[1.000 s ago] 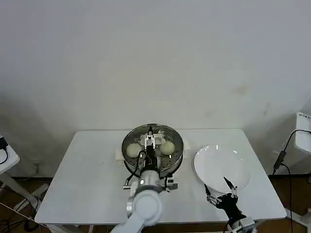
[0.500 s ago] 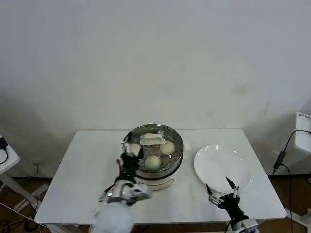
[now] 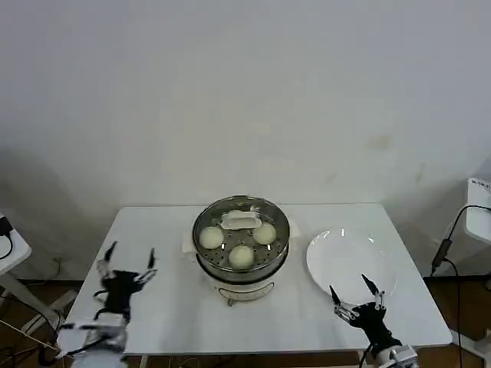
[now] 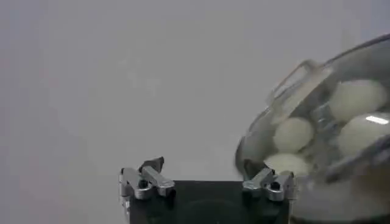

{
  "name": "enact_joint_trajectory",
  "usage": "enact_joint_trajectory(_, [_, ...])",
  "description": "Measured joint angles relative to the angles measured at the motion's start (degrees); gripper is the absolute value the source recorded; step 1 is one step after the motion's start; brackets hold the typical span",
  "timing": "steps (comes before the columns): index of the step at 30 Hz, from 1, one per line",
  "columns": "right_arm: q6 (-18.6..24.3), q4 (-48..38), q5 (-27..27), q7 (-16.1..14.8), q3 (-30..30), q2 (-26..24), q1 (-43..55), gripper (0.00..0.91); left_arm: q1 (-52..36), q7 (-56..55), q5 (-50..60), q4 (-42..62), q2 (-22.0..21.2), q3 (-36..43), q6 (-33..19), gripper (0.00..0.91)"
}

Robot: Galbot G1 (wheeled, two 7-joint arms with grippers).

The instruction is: Take steamed baozi put them in steamer then cover it.

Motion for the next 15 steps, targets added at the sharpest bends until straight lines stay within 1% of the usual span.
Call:
enact_joint_trajectory(3, [-0.06,0.15,0.4,-0.25,0.09,-0.09,-0.03,0.907,2.7,-0.88,-4.87,0.18,-0.36,-2.3,-2.27,0.907])
enact_joint_trajectory(7, [-0.57,0.25,1.06,-0.65,-0.06,-0.55,0.14,0.907,6.21,-1.46,-8.64,0.91,-0.69,-4.32,-4.88,0.907])
enact_joint_trajectory(15, [-2.88,0.86,3.01,-1.33,-0.45,-1.63,0.26,0.907,10.56,-1.7,-13.1,0.98,-1.12,-6.07,-6.91,0.907])
